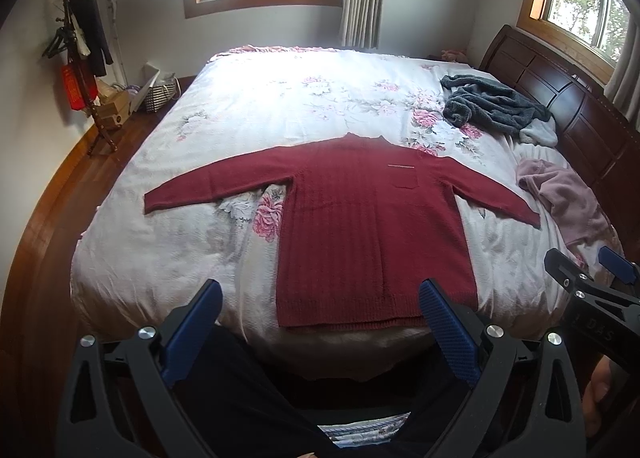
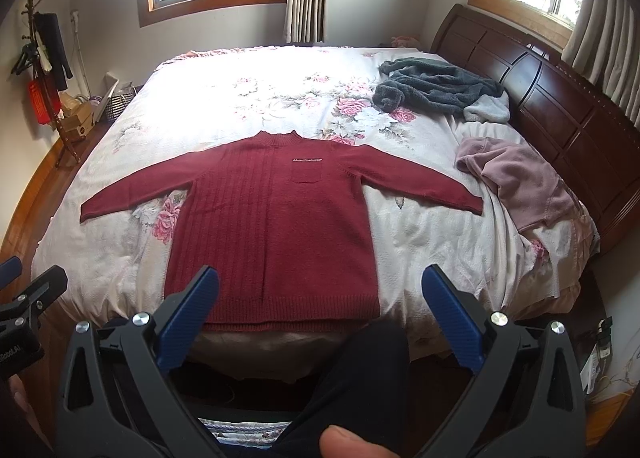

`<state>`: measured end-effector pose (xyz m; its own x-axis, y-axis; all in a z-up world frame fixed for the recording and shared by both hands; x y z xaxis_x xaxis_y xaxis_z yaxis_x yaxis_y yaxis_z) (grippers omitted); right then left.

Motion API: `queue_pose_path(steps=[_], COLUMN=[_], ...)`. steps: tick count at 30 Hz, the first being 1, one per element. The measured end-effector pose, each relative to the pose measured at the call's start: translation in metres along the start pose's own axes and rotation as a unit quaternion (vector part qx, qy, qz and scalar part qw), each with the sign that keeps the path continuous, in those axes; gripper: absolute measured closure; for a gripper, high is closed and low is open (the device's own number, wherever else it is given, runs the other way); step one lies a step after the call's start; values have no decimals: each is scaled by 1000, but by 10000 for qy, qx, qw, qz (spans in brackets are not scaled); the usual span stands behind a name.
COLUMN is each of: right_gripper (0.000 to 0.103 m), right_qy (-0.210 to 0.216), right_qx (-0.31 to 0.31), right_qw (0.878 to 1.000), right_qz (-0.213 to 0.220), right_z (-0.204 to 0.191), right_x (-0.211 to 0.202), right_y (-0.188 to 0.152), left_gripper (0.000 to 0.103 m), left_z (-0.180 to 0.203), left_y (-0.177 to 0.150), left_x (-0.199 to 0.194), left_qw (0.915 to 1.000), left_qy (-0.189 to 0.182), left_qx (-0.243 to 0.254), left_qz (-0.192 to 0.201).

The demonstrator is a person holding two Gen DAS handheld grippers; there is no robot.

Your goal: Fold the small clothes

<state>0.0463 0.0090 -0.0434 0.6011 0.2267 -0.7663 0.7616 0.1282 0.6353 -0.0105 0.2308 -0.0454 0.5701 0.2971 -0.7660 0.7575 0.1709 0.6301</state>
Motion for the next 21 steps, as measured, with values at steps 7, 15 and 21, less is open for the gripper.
queue_pose_path(steps=[7,15,21], right_gripper=[3,3,3], right_qy=[0,20,24], right_qx=[11,27,29], right_qw=[10000,10000,10000], right_qz=[-8,-36,-37], right_z=[-1,2,2], right_x=[2,5,5], right_y=[-1,-3,-3], left_gripper=[4,4,4], left_z=[0,-2,-2], left_y=[0,0,0], left_x=[0,2,3], left_qw=[10000,10000,10000], left_qy=[4,5,3], left_qx=[1,4,12], left_qz=[-3,-17,-32])
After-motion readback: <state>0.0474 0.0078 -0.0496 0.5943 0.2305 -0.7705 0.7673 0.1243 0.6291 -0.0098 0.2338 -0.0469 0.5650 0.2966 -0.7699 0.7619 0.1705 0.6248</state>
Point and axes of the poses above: each gripper's, at about its wrist camera, not at the fingertips, and x roughly the way its jaws point, z to its right, y to its top, the point moved 6 cm from there along x, roughly the way its jaws point, and after that the axes turned 13 degrees about y, right-handed, at the moved point
